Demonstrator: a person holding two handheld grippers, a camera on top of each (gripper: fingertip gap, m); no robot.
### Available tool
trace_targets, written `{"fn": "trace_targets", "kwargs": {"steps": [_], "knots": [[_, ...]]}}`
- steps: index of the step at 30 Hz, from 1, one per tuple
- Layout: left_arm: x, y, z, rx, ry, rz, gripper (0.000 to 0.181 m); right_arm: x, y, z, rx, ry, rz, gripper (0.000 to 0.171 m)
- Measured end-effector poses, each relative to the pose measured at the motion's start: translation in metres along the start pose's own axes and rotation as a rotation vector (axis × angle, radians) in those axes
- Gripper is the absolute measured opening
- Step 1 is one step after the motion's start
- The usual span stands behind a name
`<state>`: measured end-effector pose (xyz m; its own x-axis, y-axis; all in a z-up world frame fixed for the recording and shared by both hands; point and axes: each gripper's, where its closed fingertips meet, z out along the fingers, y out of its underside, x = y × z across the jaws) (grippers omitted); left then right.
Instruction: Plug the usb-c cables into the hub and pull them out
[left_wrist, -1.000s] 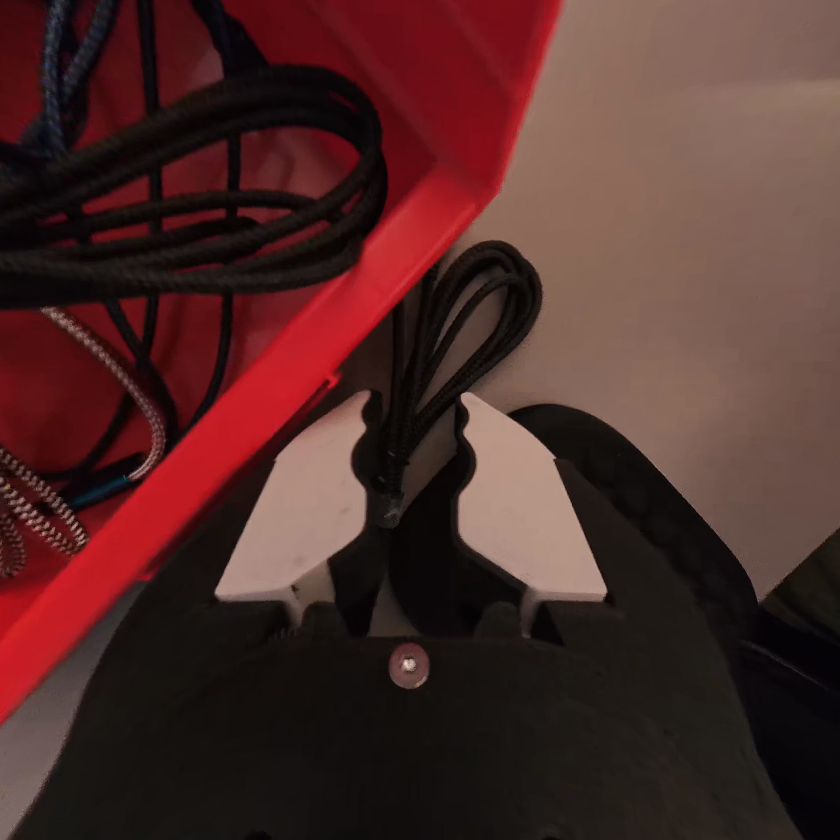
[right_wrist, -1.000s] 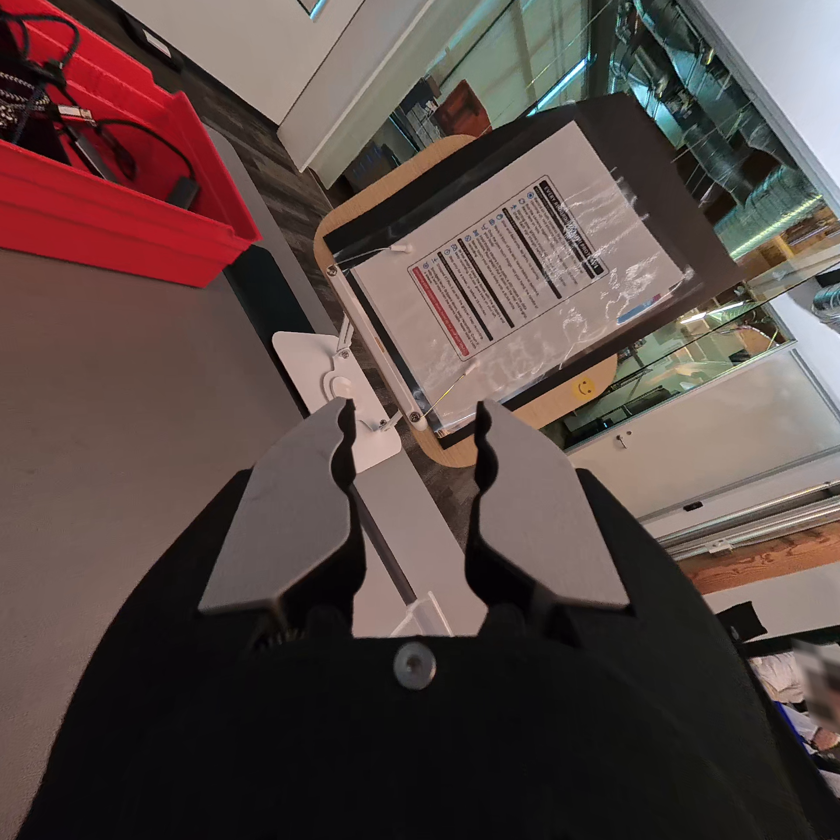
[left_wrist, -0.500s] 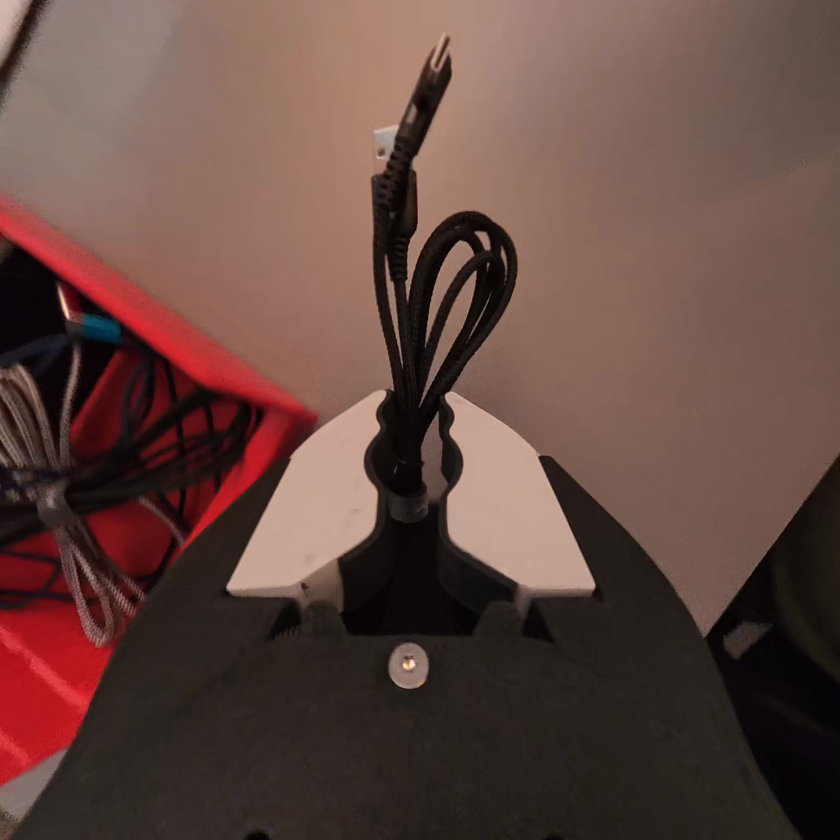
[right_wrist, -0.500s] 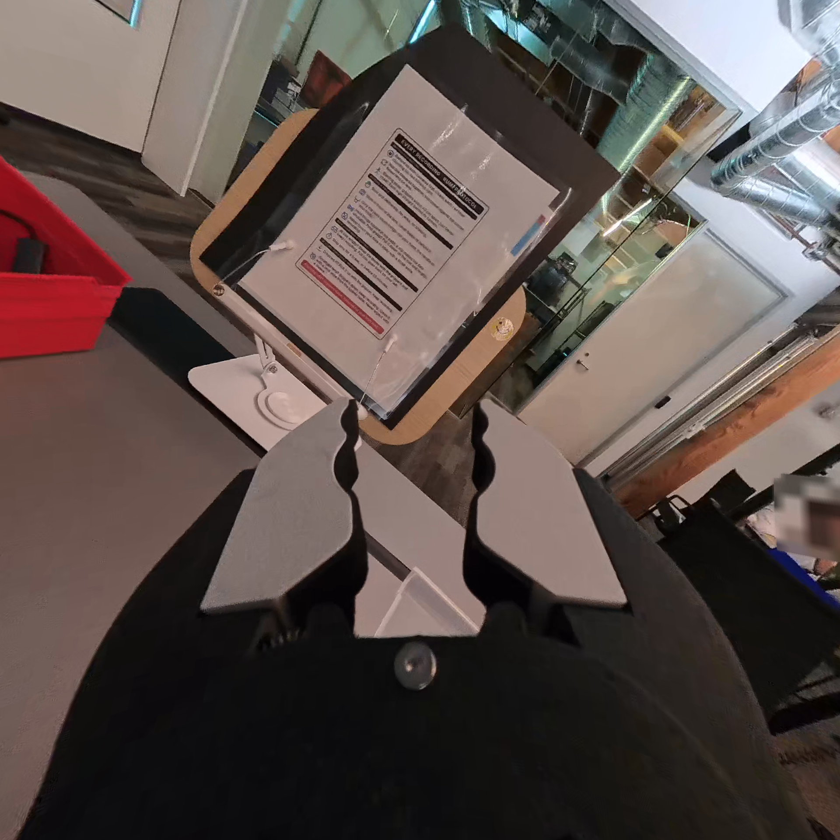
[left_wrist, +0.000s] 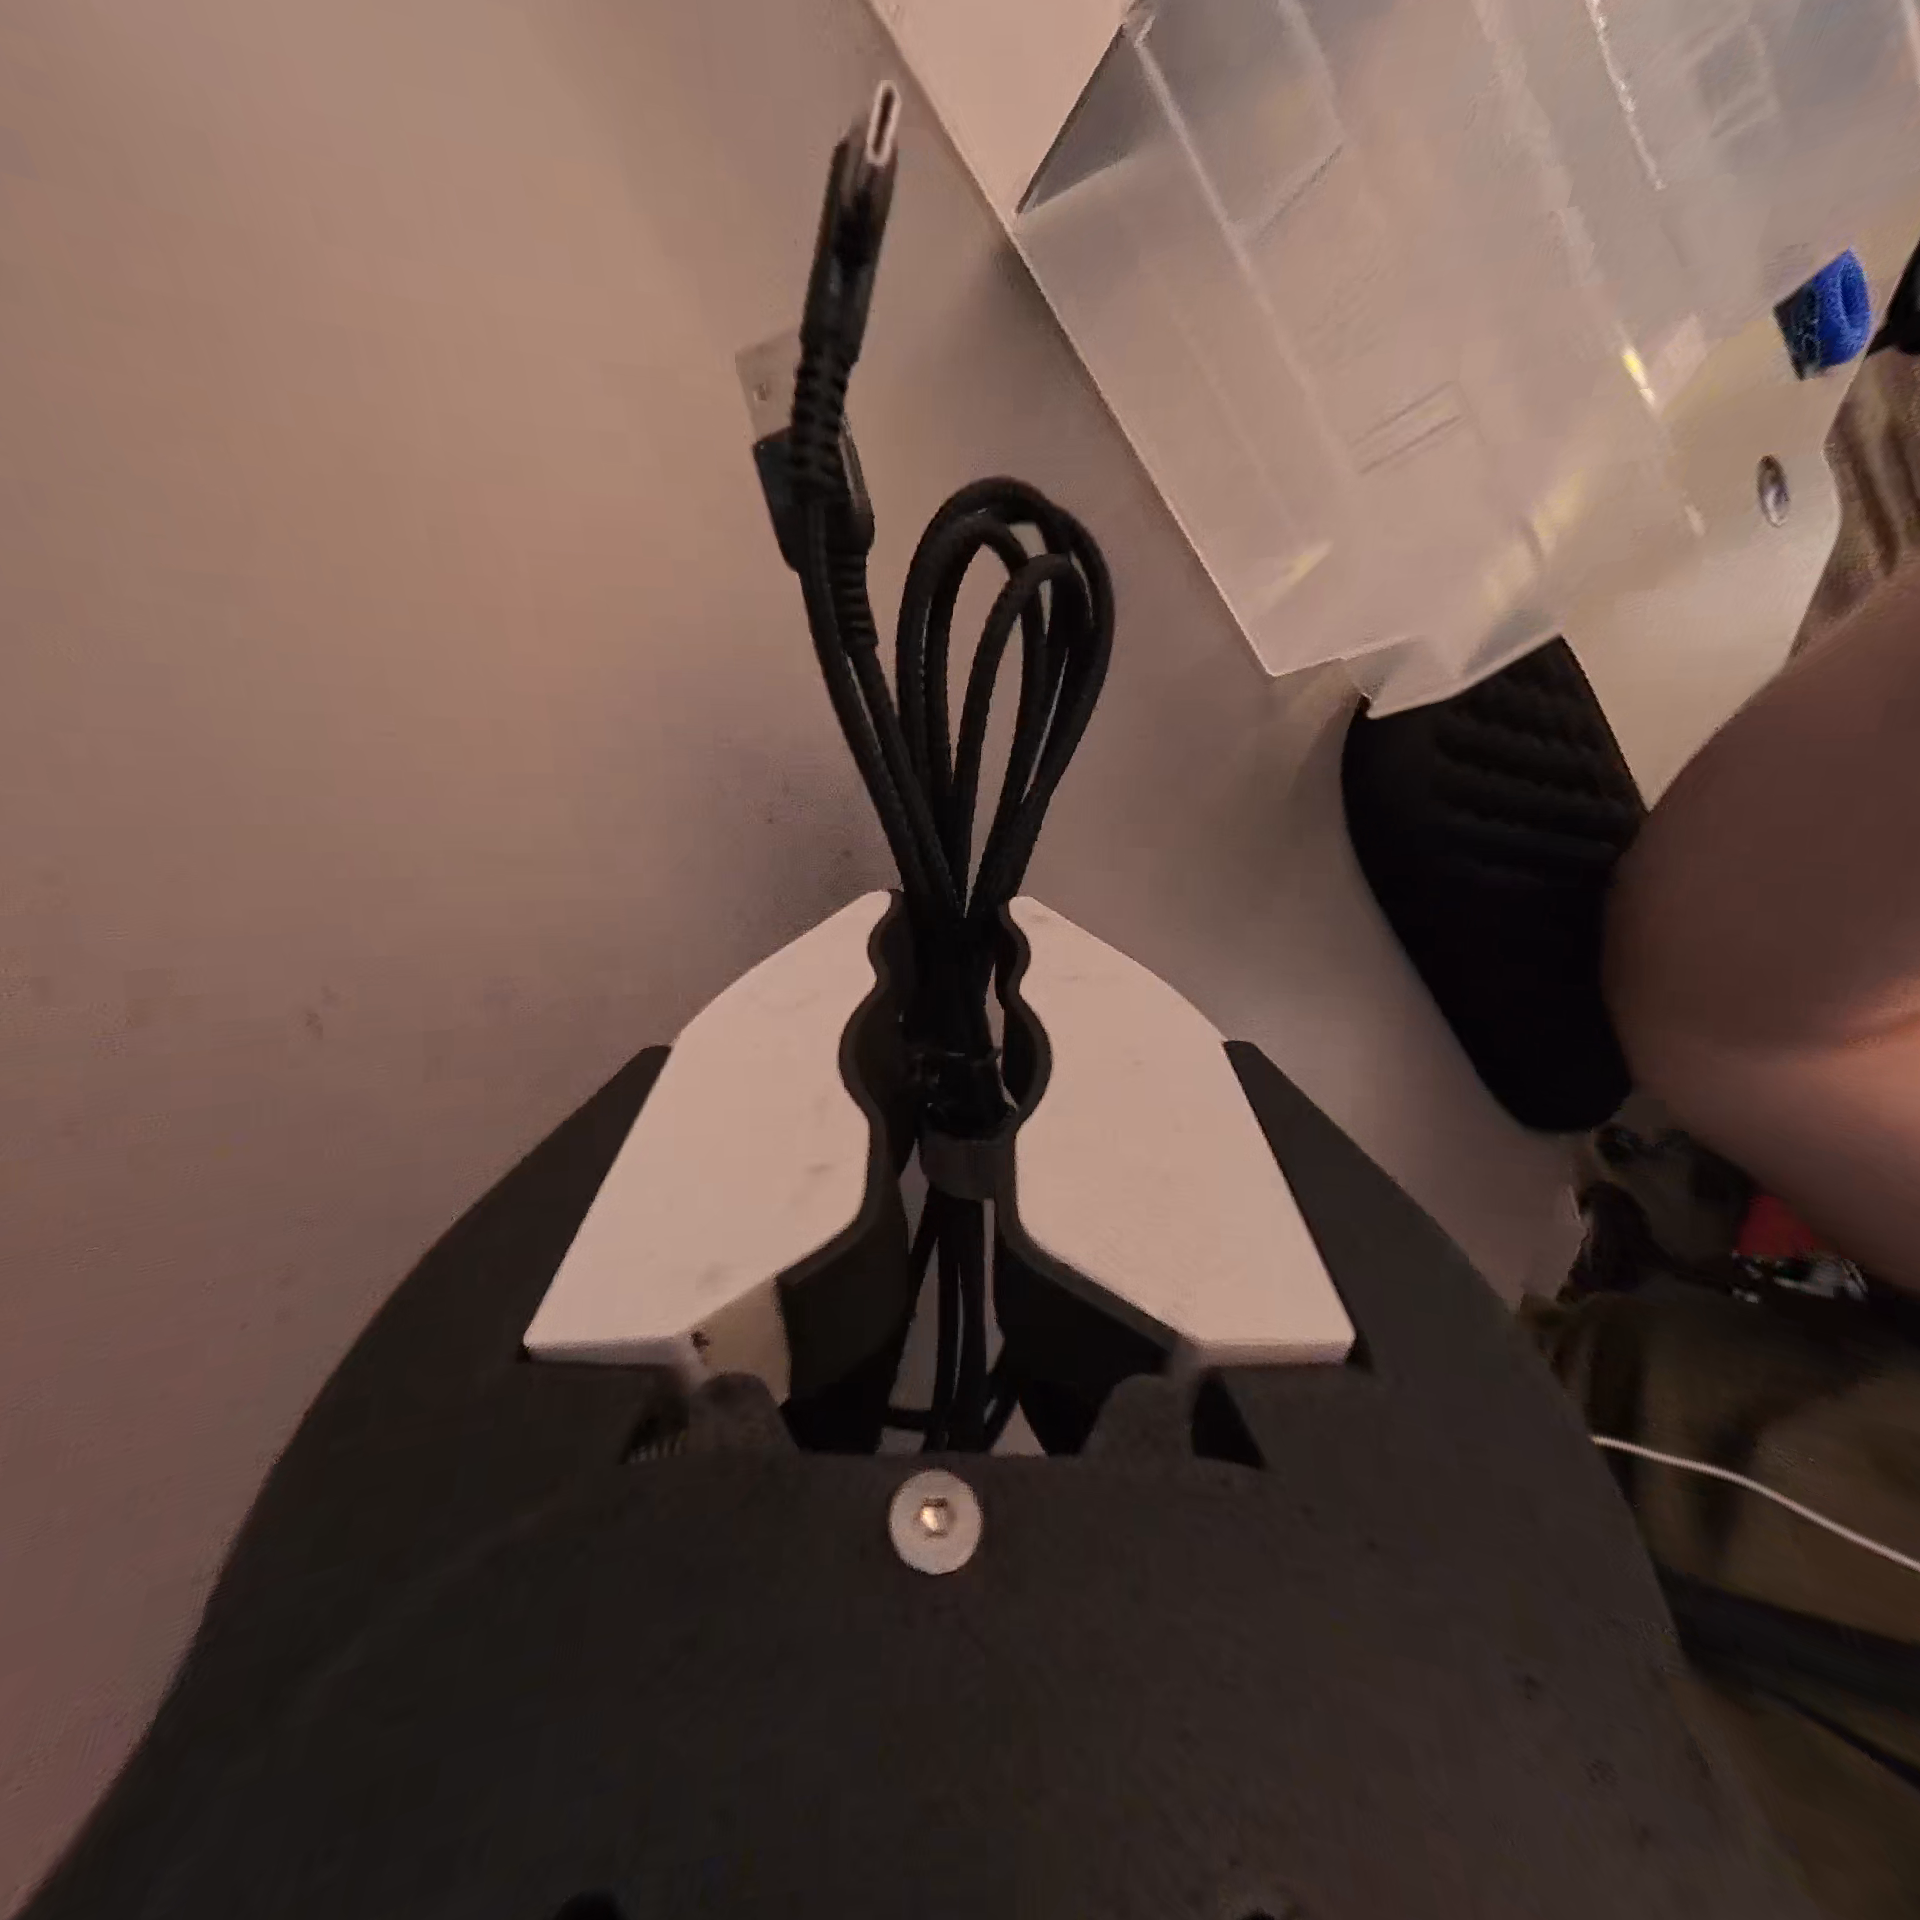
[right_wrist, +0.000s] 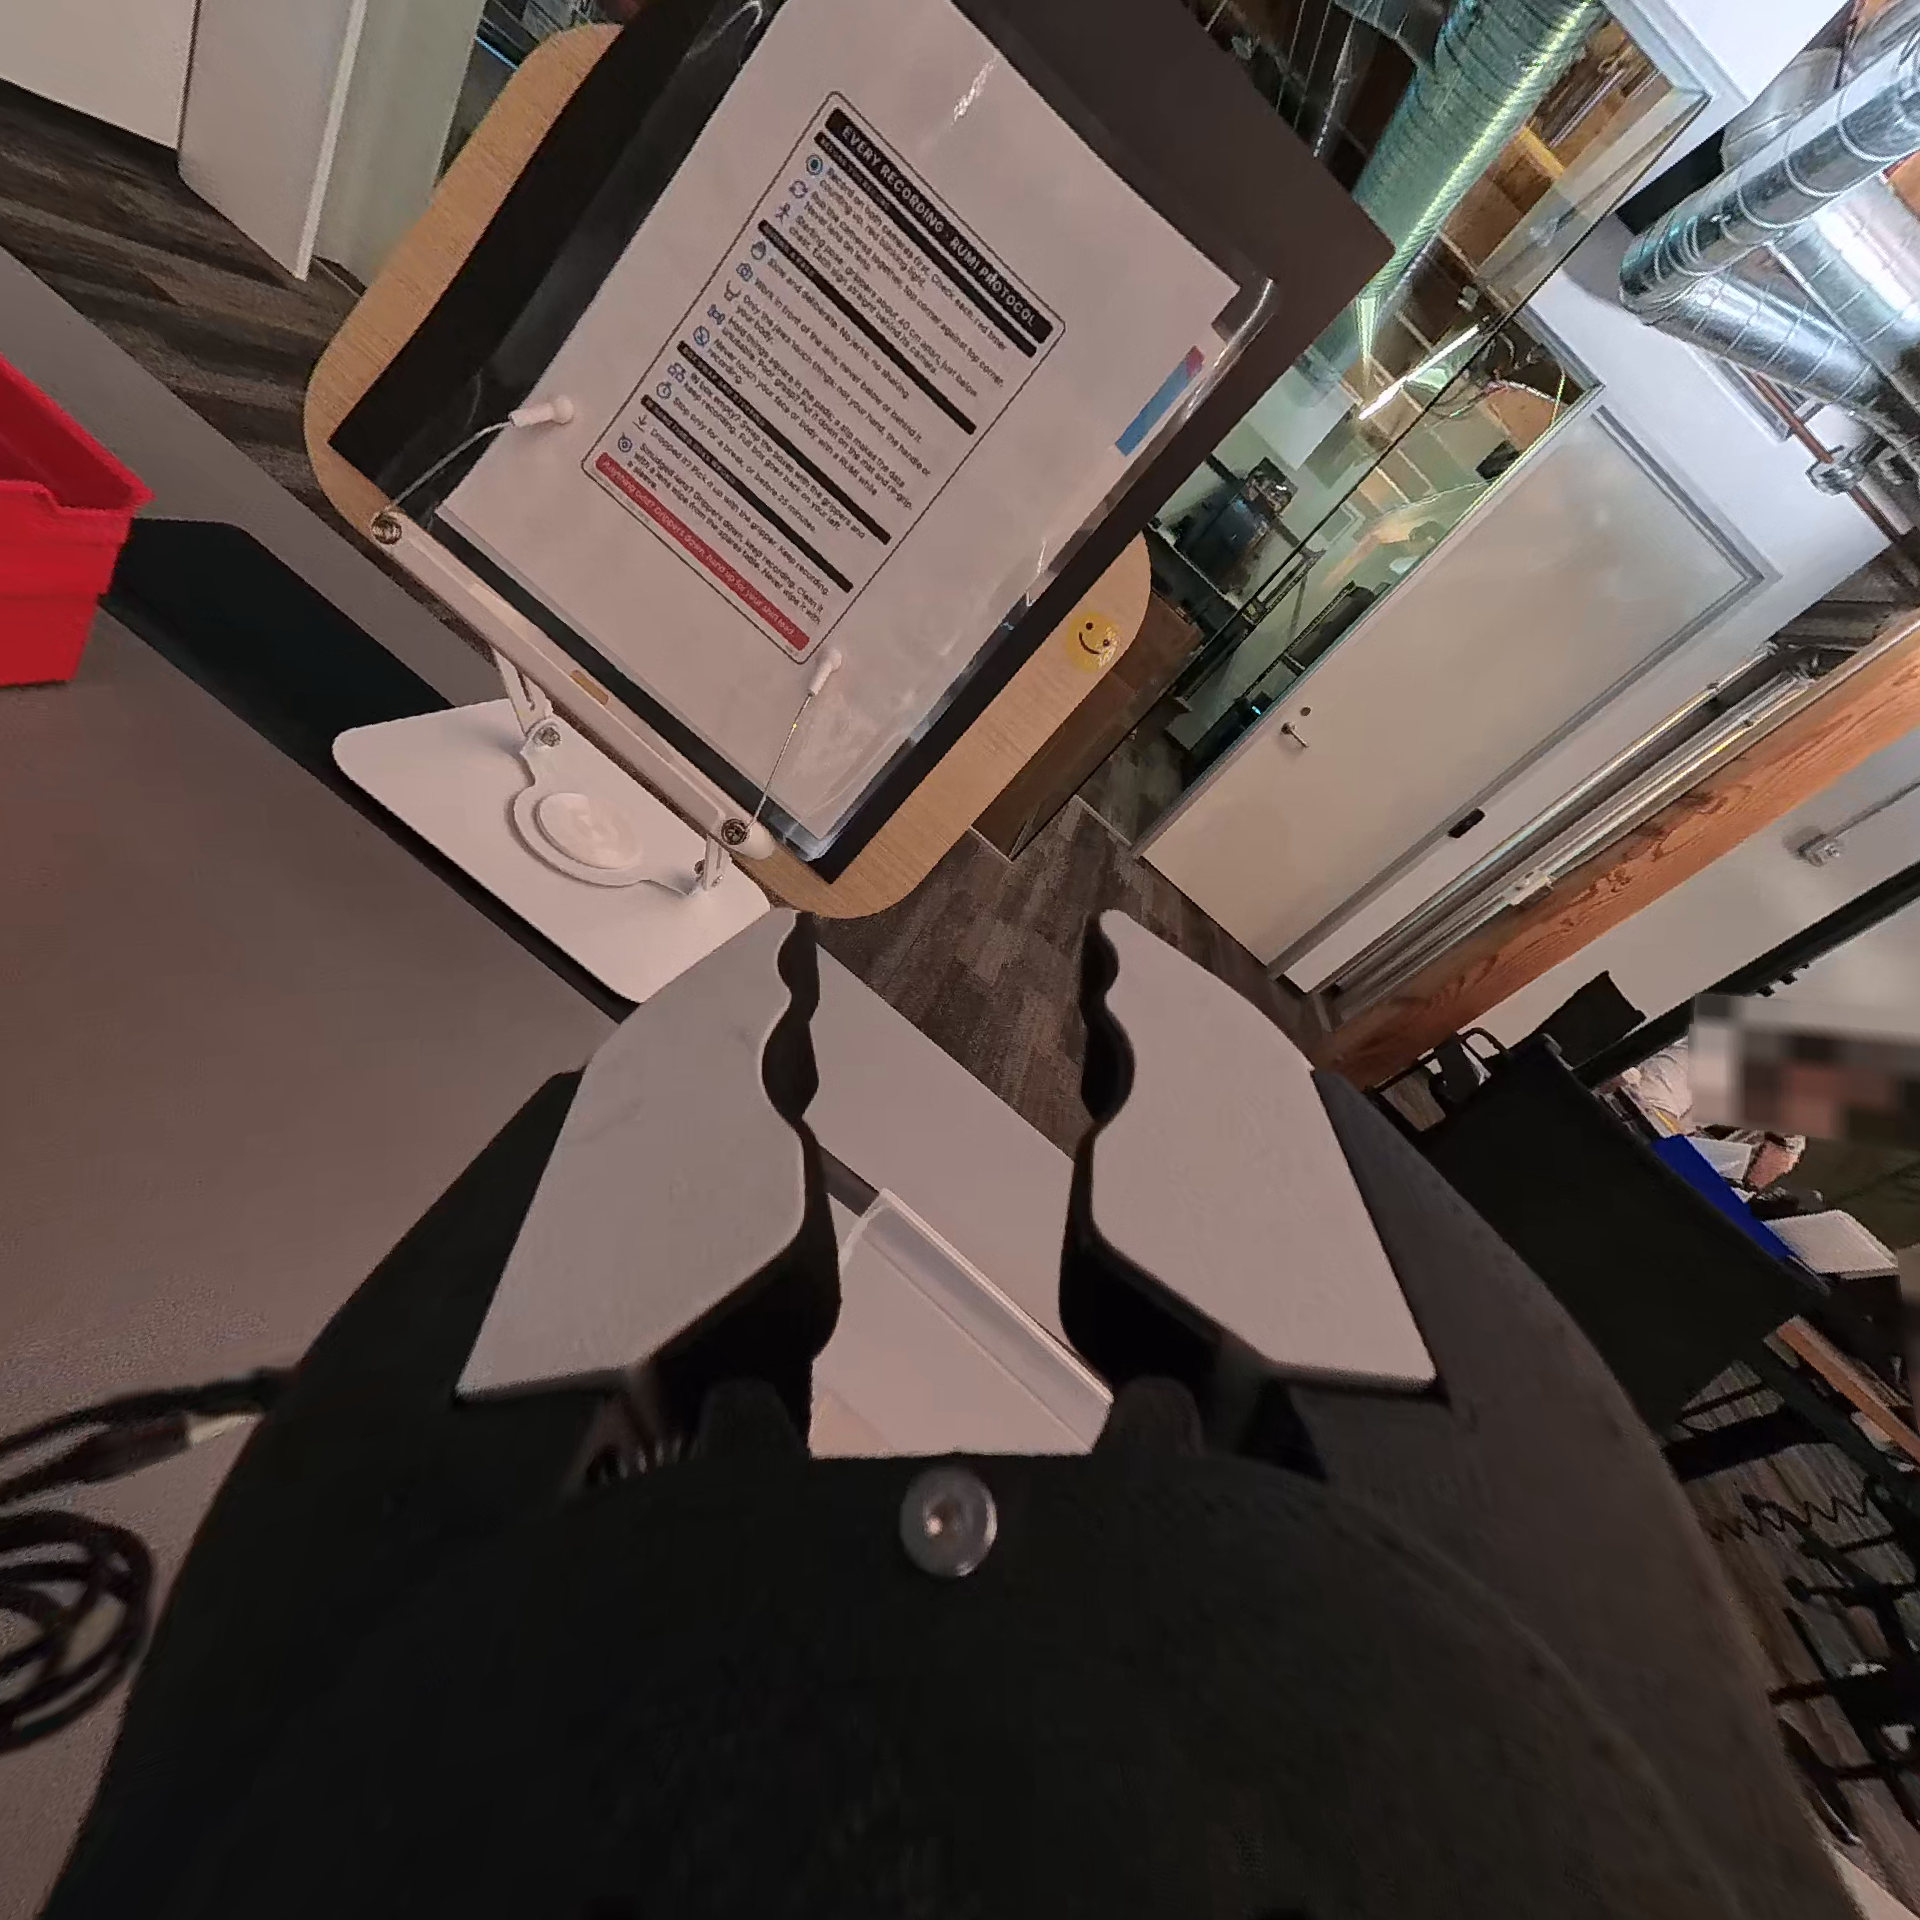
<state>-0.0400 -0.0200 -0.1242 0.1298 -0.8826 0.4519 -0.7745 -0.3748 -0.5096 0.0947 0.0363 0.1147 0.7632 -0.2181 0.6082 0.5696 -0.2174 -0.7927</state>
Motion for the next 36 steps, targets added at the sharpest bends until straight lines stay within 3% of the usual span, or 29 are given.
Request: {"fn": "trace_targets", "kwargs": {"steps": [5,9,12,16,19,23,27,30,33,36], "knots": [[-0.011,0.009,0.028,-0.065,-0.011,-0.009,0.013,-0.002,0.003,0.003,0.001,-0.042,0.014,0.049],[-0.012,0.008,0.030,-0.040,-0.003,0.000,0.014,-0.002,0.011,0.008,-0.022,-0.053,0.011,0.051],[-0.009,0.004,0.025,-0.018,-0.005,0.015,0.030,-0.003,0.013,0.009,-0.036,-0.051,-0.007,0.052],[-0.002,-0.011,-0.005,0.082,-0.002,0.030,0.033,-0.005,0.011,0.009,-0.032,-0.059,-0.014,0.052],[0.012,-0.034,-0.054,0.232,0.009,0.063,0.034,-0.005,0.011,0.008,-0.032,-0.056,-0.023,0.052],[0.024,-0.071,-0.150,0.485,-0.084,0.191,0.035,0.000,0.012,0.008,-0.056,-0.013,-0.013,0.053],[0.020,-0.101,-0.250,0.718,-0.272,0.313,0.049,0.006,0.020,0.010,-0.114,0.038,0.035,0.054],[-0.005,-0.121,-0.319,0.880,-0.522,0.388,0.053,0.004,0.024,0.014,-0.131,0.035,0.111,0.057],[-0.028,-0.126,-0.366,0.932,-0.667,0.403,0.061,0.007,0.029,0.017,-0.138,0.044,0.122,0.058],[-0.061,-0.111,-0.376,0.863,-0.678,0.360,0.068,0.009,0.039,0.021,-0.172,0.053,0.110,0.058]]}}
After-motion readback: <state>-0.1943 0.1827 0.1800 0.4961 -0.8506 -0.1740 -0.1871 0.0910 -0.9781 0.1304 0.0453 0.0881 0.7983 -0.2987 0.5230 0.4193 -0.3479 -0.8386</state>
